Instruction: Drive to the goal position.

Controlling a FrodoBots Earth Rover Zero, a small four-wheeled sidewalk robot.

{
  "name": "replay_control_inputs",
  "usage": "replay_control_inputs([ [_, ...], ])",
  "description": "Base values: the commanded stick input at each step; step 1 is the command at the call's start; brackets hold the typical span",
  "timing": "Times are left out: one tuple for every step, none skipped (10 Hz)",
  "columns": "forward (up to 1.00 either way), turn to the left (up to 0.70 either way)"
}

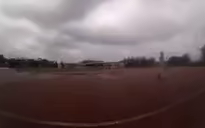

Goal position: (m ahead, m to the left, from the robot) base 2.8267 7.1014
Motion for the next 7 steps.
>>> replay_control_inputs([
  [0.0,0.5],
  [0.0,0.5],
  [0.0,0.5],
  [0.0,0.5],
  [0.0,0.5],
  [0.0,0.5],
  [0.0,0.5],
])
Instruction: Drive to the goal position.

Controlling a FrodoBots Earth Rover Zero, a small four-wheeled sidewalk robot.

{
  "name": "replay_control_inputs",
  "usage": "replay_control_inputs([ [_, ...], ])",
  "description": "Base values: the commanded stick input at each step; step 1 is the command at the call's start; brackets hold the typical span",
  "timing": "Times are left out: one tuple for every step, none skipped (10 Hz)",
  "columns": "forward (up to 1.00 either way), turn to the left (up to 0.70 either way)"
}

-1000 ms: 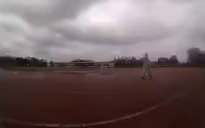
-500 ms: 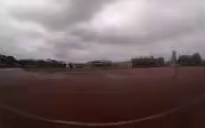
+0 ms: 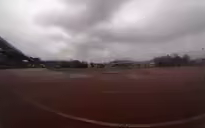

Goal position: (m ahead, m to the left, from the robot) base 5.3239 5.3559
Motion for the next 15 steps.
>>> replay_control_inputs([
  [0.0,0.5],
  [0.0,0.5],
  [0.0,0.47],
  [0.0,0.15],
  [0.11,0.0],
  [0.33,0.0],
  [0.5,0.0],
  [0.5,0.0],
  [0.5,0.0],
  [0.5,0.0],
  [0.5,0.0],
  [0.5,0.0],
  [0.5,0.0],
  [0.5,0.0],
  [0.5,0.0],
])
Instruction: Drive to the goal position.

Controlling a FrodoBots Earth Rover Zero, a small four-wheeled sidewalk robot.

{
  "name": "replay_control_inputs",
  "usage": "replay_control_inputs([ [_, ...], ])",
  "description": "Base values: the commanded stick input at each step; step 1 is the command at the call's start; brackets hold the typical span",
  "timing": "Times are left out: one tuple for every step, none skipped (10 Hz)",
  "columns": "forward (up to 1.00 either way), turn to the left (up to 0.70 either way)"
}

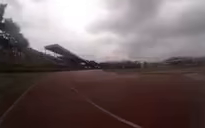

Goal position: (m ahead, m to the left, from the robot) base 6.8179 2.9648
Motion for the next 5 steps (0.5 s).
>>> replay_control_inputs([
  [0.5,0.0],
  [0.5,0.0],
  [0.5,0.0],
  [0.5,0.0],
  [0.5,0.0],
])
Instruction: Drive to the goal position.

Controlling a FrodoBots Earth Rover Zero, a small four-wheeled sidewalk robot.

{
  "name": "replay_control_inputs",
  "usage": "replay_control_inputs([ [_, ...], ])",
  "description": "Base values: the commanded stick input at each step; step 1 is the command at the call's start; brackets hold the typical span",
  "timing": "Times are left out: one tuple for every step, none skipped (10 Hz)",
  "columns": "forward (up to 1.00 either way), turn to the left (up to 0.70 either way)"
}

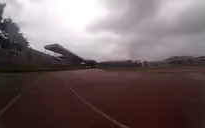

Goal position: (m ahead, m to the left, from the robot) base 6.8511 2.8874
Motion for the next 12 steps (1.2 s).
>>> replay_control_inputs([
  [0.5,0.0],
  [0.5,0.0],
  [0.5,0.0],
  [0.5,0.0],
  [0.5,0.0],
  [0.5,0.0],
  [0.5,0.0],
  [0.5,0.0],
  [0.5,0.0],
  [0.5,0.0],
  [0.5,0.0],
  [0.5,0.0],
])
